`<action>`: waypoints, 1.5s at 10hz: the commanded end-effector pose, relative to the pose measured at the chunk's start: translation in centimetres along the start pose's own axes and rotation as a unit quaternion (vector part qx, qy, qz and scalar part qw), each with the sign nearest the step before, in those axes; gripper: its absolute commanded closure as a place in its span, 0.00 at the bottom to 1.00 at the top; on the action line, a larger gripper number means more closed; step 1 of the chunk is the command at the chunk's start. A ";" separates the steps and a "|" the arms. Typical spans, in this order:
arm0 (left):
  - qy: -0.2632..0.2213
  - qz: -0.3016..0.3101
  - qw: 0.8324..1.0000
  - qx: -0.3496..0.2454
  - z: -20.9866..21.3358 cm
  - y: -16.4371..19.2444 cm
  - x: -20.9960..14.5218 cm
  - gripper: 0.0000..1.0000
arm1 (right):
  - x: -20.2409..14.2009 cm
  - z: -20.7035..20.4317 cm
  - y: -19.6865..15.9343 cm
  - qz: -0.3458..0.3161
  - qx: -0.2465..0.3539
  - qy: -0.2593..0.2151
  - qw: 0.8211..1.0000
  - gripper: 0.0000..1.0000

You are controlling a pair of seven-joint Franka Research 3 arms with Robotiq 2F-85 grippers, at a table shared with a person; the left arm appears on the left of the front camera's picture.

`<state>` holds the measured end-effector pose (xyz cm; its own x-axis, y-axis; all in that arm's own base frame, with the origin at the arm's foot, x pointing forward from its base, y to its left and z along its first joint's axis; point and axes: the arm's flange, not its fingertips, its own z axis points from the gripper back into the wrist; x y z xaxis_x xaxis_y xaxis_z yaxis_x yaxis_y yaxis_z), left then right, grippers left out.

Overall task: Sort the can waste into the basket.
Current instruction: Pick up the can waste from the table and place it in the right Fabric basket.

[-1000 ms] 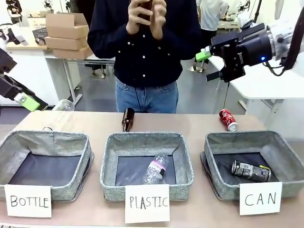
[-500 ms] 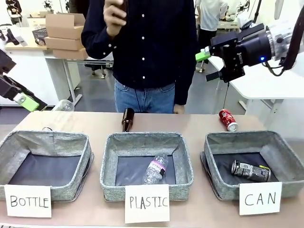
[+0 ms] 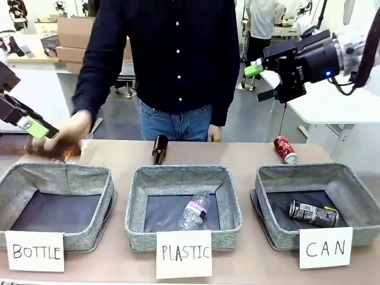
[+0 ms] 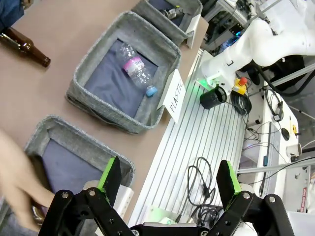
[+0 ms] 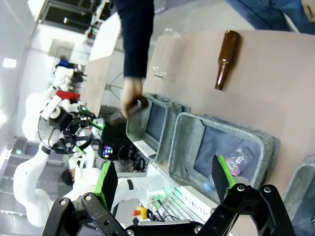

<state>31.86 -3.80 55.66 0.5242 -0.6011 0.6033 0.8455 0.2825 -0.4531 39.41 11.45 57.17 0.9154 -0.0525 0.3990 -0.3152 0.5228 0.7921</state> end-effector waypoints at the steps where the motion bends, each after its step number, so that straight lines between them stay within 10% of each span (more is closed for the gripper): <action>1: -0.013 0.001 1.000 -0.001 -0.2 -0.1 0.0 0.00 | -0.2 -0.1 0.1 0.001 0.001 0.001 1.000 0.00; 7: -0.013 0.001 1.000 -0.001 -0.2 -0.1 0.0 0.00 | 0.0 0.0 0.0 0.000 0.000 0.000 1.000 0.00; 9: -0.013 0.001 1.000 -0.001 -0.2 -0.1 0.0 0.00 | 2.4 -0.6 -0.3 -0.011 -0.090 0.025 0.996 0.00; 12: -0.013 0.001 1.000 -0.001 -0.2 -0.1 0.0 0.00 | 5.6 -1.8 -2.6 -0.043 -0.419 -0.042 0.906 0.00; 15: -0.013 0.001 1.000 -0.001 -0.2 -0.1 0.0 0.00 | 4.8 0.4 -3.3 -0.041 -0.511 -0.065 0.856 0.00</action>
<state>31.87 -3.77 55.62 0.5254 -0.6005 0.6028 0.8447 0.2833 -0.4541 45.94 8.29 55.64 0.8408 -0.1226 0.5274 0.0630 0.9896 0.1296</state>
